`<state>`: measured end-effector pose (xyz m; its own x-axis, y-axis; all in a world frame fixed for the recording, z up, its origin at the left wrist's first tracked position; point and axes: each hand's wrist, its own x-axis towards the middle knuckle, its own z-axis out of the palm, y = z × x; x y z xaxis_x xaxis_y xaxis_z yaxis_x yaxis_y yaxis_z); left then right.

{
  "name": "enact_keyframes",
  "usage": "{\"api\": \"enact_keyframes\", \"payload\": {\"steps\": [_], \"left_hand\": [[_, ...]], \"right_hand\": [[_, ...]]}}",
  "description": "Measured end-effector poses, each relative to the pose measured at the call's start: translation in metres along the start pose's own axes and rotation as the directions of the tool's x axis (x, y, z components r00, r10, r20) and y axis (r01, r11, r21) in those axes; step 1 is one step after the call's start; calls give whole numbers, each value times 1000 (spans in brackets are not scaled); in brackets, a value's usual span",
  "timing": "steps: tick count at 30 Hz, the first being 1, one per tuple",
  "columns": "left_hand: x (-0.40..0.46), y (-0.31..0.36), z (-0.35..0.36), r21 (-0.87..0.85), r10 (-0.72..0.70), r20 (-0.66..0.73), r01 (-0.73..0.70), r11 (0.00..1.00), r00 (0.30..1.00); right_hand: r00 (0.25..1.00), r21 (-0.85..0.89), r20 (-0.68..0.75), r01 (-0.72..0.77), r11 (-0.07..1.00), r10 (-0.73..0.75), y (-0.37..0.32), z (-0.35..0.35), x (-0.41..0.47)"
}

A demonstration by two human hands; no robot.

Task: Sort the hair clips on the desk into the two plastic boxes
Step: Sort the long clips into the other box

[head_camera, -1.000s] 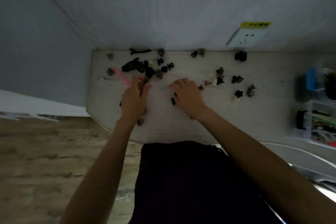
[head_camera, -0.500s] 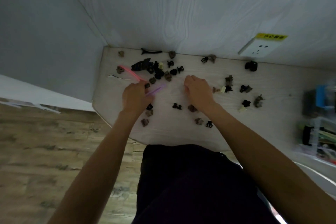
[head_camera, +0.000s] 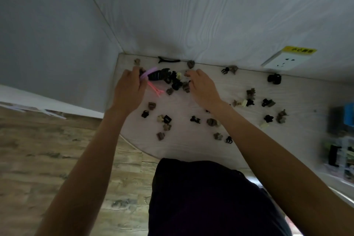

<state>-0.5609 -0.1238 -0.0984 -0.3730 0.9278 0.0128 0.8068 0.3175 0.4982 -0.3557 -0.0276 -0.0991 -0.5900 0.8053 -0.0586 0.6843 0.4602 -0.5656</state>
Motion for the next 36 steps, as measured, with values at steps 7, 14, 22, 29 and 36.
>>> {"api": "enact_keyframes", "payload": {"steps": [7, 14, 22, 29, 36], "left_hand": [[13, -13, 13, 176, 69, 299, -126, 976, 952], [10, -7, 16, 123, 144, 309, -190, 974, 940], [-15, 14, 16, -40, 293, 198, -291, 956, 935], [-32, 43, 32, -114, 255, 156, -239, 964, 954], [-40, 54, 47, -132, 126, 240, -96, 987, 963]], "right_hand": [[985, -178, 173, 50, 983, -19, -6, 6, 53], [985, -329, 149, -37, 944, 90, -7, 20, 81], [987, -397, 116, -53, 916, 107, 25, 8, 47], [967, -432, 27, -218, 875, 254, 60, -8, -31], [935, -355, -17, -337, 872, 354, 55, 1, -47]]}}
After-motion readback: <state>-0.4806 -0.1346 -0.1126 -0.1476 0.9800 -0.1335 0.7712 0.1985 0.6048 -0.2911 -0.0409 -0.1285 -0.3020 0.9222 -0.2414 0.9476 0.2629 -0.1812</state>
